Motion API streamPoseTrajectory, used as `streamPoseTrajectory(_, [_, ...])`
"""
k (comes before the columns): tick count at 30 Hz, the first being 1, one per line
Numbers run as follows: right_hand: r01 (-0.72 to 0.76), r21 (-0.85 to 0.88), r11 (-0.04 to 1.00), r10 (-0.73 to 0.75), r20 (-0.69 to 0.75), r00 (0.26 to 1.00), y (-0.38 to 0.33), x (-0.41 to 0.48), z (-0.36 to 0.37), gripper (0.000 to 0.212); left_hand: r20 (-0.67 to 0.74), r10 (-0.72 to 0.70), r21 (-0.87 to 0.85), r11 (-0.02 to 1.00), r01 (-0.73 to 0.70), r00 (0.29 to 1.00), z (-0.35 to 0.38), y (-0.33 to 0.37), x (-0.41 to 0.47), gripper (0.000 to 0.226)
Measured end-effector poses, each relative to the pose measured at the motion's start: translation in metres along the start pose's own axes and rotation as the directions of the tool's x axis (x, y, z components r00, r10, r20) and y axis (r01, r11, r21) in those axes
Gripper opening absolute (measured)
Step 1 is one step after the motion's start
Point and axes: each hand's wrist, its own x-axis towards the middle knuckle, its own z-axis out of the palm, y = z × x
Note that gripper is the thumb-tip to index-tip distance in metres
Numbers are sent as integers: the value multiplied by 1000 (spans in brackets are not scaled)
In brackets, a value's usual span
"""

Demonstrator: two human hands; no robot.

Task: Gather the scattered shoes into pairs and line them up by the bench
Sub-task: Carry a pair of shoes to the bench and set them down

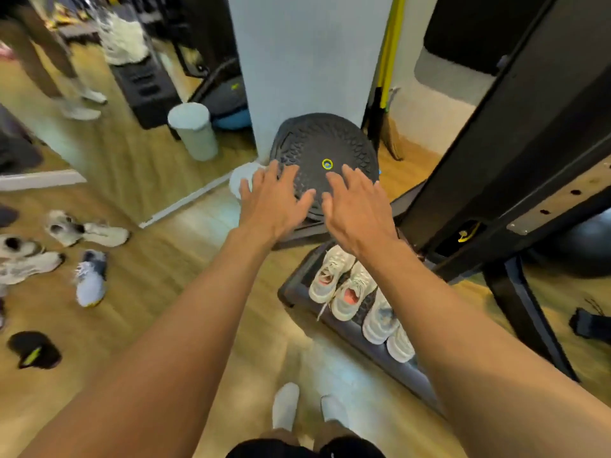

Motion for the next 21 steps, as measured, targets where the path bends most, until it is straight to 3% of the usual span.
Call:
streamPoseTrajectory(7, [378, 20, 926, -375, -74, 924, -101, -3, -46, 51, -204, -259, 5, 964, 266, 944, -87, -60, -74, 55])
streamPoseTrajectory(16, [671, 101, 735, -672, -27, 740, -215, -57, -44, 54, -319, -605, -85, 785, 613, 730, -134, -137, -223, 56])
streamPoseTrajectory(21, [774, 113, 623, -779, 7, 626, -295, -100, -27, 55, -320, -707, -145, 694, 705, 631, -142, -184, -300, 52])
